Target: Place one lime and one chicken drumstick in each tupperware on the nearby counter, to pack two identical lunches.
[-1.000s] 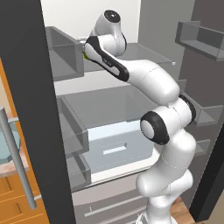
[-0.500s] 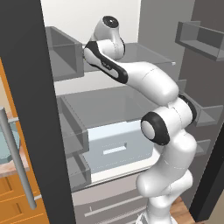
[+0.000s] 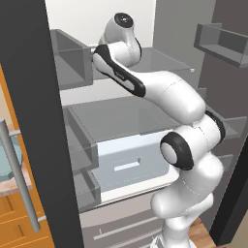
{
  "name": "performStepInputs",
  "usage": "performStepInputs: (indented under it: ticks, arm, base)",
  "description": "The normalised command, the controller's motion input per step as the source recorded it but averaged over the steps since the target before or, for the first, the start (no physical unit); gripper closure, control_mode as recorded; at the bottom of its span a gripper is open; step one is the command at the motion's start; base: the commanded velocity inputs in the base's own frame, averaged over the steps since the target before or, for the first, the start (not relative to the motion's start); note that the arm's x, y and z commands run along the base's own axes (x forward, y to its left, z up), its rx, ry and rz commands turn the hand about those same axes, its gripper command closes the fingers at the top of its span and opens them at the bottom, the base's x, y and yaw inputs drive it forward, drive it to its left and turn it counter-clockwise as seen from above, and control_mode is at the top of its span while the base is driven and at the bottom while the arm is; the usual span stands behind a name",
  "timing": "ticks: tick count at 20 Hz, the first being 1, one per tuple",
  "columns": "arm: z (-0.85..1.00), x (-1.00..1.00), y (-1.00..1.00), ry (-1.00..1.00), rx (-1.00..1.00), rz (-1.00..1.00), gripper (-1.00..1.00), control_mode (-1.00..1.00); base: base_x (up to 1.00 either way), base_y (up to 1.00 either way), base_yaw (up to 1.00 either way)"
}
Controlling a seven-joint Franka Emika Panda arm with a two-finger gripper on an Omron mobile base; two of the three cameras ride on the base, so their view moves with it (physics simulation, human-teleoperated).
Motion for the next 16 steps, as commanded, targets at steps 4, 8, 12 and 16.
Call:
performStepInputs:
  ticks: [4,8,12,16]
  arm:
    - [0.23,-1.0,0.0,-0.38,0.0,-0.02,1.0,-1.0]
    - [0.83,-1.0,0.0,-0.2,0.19,-0.16,1.0,-1.0]
    - [0.31,-1.0,0.0,0.07,0.28,-0.21,1.0,-1.0]
    - [-0.06,-1.0,0.0,0.2,0.14,-0.18,1.0,-1.0]
  base:
    - [0.0,0.0,0.0]
    - [0.0,0.0,0.0]
    - [0.0,0.0,0.0]
    - [0.0,0.0,0.0]
